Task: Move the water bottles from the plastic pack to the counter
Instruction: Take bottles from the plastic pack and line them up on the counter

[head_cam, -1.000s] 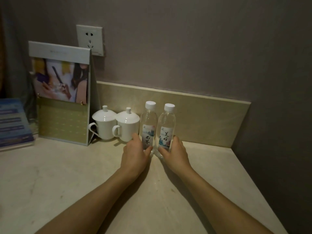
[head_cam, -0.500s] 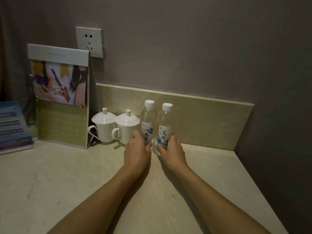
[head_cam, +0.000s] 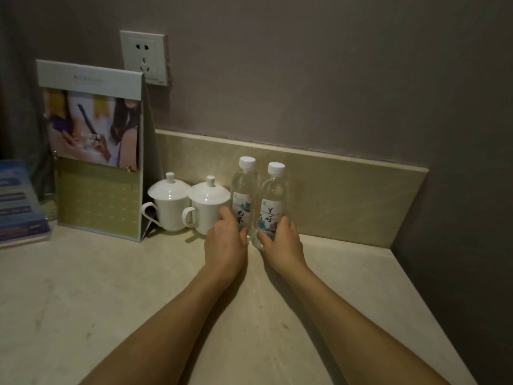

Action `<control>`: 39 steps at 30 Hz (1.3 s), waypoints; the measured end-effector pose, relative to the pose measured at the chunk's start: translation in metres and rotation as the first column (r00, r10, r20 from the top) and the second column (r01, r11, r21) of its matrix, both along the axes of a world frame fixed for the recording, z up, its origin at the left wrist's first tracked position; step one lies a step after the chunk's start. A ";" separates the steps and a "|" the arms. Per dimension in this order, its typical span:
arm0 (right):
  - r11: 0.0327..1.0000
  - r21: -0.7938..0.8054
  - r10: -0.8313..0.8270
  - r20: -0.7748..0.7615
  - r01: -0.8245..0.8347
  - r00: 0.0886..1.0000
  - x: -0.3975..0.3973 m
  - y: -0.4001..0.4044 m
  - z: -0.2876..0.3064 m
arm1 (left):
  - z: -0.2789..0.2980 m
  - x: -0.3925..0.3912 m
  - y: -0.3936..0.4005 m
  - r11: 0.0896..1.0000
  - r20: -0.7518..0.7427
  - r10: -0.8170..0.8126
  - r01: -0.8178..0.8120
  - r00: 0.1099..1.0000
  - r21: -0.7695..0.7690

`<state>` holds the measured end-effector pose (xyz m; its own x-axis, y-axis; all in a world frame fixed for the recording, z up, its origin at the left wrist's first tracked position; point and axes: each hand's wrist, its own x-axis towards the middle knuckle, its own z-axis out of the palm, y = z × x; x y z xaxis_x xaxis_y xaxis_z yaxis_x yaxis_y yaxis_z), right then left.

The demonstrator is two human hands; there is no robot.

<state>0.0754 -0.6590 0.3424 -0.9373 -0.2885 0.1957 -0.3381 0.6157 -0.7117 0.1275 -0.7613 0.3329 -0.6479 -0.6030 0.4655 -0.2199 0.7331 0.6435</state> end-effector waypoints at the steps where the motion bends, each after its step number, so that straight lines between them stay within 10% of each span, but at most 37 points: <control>1: 1.000 0.002 -0.002 0.001 0.002 1.000 -0.001 -0.001 0.000 | 0.000 -0.001 0.000 1.000 0.001 0.000 0.000 1.000 -0.001; 39: 0.999 0.028 -0.030 0.044 0.029 0.999 -0.016 -0.012 0.003 | 0.001 -0.011 -0.004 0.999 0.019 -0.050 0.050 0.999 -0.009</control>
